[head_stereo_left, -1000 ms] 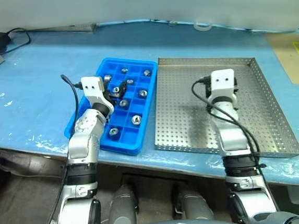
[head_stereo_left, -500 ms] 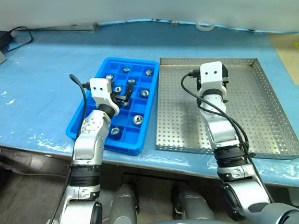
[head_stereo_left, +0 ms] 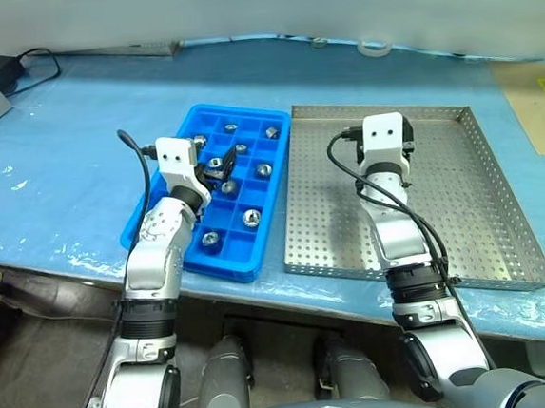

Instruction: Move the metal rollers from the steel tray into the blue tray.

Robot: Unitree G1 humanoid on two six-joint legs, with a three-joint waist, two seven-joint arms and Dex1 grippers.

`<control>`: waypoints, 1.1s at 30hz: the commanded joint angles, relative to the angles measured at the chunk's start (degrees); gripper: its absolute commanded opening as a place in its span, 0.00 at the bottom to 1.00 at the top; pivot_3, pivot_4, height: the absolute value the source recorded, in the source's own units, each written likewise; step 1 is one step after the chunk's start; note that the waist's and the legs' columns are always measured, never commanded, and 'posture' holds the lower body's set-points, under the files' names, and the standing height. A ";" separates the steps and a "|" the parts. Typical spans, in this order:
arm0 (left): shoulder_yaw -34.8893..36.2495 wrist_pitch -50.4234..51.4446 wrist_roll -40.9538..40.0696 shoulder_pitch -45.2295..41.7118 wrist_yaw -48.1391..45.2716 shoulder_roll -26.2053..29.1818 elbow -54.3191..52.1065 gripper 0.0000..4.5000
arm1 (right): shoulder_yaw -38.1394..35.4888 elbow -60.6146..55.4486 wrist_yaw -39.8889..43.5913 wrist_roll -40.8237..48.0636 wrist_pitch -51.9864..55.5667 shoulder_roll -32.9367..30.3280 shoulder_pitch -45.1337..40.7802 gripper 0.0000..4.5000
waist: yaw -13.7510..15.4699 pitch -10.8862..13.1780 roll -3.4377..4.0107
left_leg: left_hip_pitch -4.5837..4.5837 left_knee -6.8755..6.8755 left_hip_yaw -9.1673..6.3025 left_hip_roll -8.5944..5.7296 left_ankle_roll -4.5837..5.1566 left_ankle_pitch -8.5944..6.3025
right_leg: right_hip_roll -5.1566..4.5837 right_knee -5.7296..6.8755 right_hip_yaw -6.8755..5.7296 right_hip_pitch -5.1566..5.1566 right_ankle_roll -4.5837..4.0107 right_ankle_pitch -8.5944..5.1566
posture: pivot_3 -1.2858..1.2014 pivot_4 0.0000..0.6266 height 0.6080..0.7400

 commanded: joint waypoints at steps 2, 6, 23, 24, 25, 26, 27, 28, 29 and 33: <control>-0.04 -0.81 0.37 -2.64 -0.88 0.27 0.87 0.89 | -1.27 -1.11 -1.79 -0.27 -2.02 0.08 -1.54 0.71 | -0.09 0.00 0.00 | 0.00 0.00 0.00 0.00 -0.01 0.01 | 0.00 0.00 0.00 0.00 0.00 0.00 | 0.54 0.24 1.00; 0.29 -1.36 0.17 -5.88 -2.44 0.62 4.83 0.89 | -2.01 -1.54 -2.68 -0.17 -1.78 0.29 -1.75 0.71 | -0.34 0.00 0.00 | -0.01 0.02 0.00 -0.01 -0.02 0.01 | 0.00 0.00 0.01 0.00 0.03 0.02 | 0.52 0.24 1.00; 0.69 -5.74 1.36 -12.69 -6.65 1.27 14.08 0.89 | -4.18 -4.06 -4.12 -0.63 -1.70 -0.27 -0.35 0.71 | -2.09 0.00 0.00 | -0.01 0.07 0.03 -0.01 0.01 0.01 | 0.00 0.02 0.03 0.00 0.03 0.04 | 0.49 0.24 1.00; 1.03 -5.91 1.69 -12.54 -5.96 1.56 13.85 0.89 | -4.01 -3.97 -3.65 -0.69 -2.04 -0.64 -0.24 0.71 | -2.12 0.00 0.00 | -0.01 0.07 0.03 -0.01 0.02 0.01 | 0.00 0.02 0.04 0.01 0.02 0.04 | 0.49 0.24 1.00; 1.22 -6.05 1.90 -12.51 -5.52 1.75 13.79 0.89 | -3.90 -3.82 -3.32 -0.70 -2.28 -0.92 -0.22 0.71 | -2.19 0.00 0.00 | -0.01 0.07 0.03 -0.01 0.02 0.01 | 0.00 0.02 0.04 0.01 0.02 0.04 | 0.49 0.24 1.00; 2.26 -5.58 1.44 -12.27 -4.58 1.95 13.24 0.89 | -3.51 -4.09 -2.78 -0.81 -2.63 -1.20 0.18 0.71 | -2.18 0.00 0.00 | 0.00 0.07 0.03 0.00 0.03 0.01 | 0.01 0.02 0.04 0.00 0.02 0.04 | 0.49 0.24 1.00; 3.16 -4.85 0.83 -11.70 -3.97 2.12 12.22 0.89 | -2.82 -4.58 -2.07 -0.92 -2.70 -1.31 0.71 0.71 | -2.18 0.00 0.00 | 0.00 0.07 0.03 0.00 0.04 0.00 | 0.01 0.02 0.03 0.00 0.02 0.04 | 0.49 0.24 1.00; 3.72 -4.15 0.35 -11.05 -3.64 2.22 11.12 0.89 | -2.21 -5.07 -1.47 -0.98 -2.66 -1.34 1.11 0.71 | -2.20 0.00 0.00 | -0.01 0.07 0.03 0.00 0.04 0.00 | 0.01 0.02 0.03 0.00 0.02 0.03 | 0.49 0.24 1.00; 3.81 -3.45 0.13 -9.97 -3.45 2.18 9.71 0.89 | -1.53 -5.47 -0.90 -1.18 -2.72 -1.40 1.56 0.71 | -2.20 0.00 0.00 | -0.01 0.07 0.03 0.00 0.05 0.00 | 0.01 0.01 0.03 0.00 0.01 0.03 | 0.50 0.24 1.00; 2.52 -1.19 -0.09 -7.01 -3.74 1.51 6.22 0.89 | -0.61 -5.86 -0.35 -1.44 -2.08 -0.98 2.26 0.71 | -2.04 0.00 0.00 | -0.03 0.07 0.03 0.01 0.27 -0.14 | 0.01 0.00 0.03 0.00 0.00 0.02 | 0.50 0.24 1.00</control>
